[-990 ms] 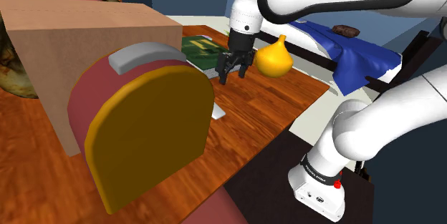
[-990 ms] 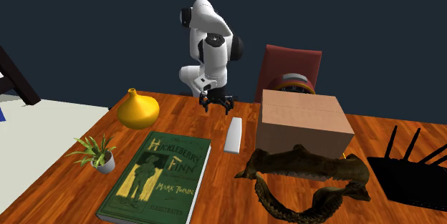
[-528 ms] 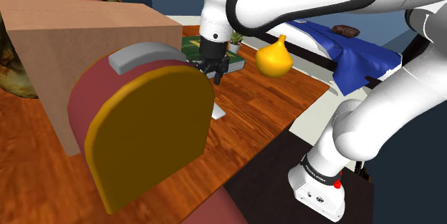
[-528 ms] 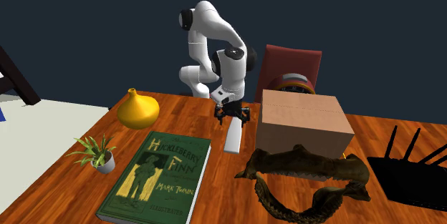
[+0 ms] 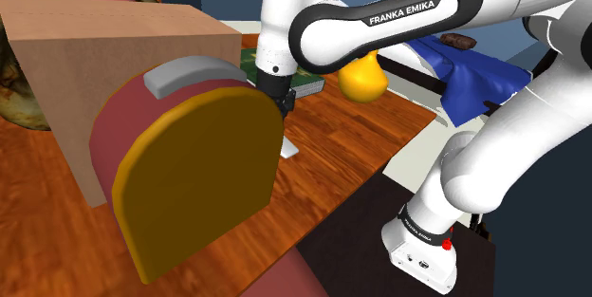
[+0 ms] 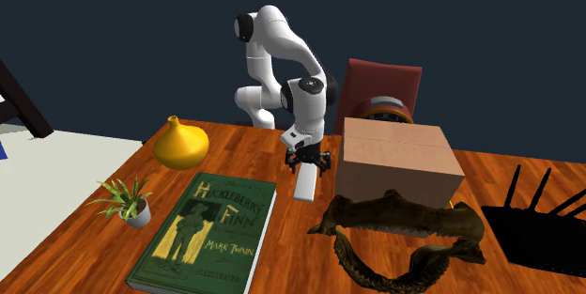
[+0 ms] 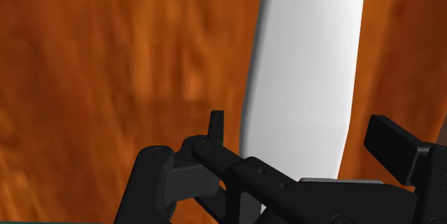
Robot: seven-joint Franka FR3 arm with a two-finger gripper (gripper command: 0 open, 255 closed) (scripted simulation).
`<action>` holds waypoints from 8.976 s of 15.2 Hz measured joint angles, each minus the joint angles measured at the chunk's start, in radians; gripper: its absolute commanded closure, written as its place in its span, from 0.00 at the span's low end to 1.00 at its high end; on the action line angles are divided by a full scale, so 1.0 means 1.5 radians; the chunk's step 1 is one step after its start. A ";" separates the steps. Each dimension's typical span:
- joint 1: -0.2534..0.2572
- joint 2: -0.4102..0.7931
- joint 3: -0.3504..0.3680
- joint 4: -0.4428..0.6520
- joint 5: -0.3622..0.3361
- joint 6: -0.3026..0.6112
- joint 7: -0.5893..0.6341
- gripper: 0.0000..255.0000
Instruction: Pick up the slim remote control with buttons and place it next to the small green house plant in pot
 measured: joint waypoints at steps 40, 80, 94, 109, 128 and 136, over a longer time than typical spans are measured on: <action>-0.003 -0.034 -0.014 0.151 0.004 -0.183 -0.005 1.00; -0.103 -0.100 -0.215 0.289 -0.041 -0.397 -0.285 1.00; -0.180 -0.028 -0.375 0.359 -0.081 -0.396 -0.521 1.00; -0.296 0.220 -0.527 0.641 -0.015 -0.443 -0.781 1.00; -0.310 0.218 -0.539 0.489 -0.014 -0.294 -0.817 1.00; -0.305 0.208 -0.536 0.404 -0.019 -0.218 -0.815 1.00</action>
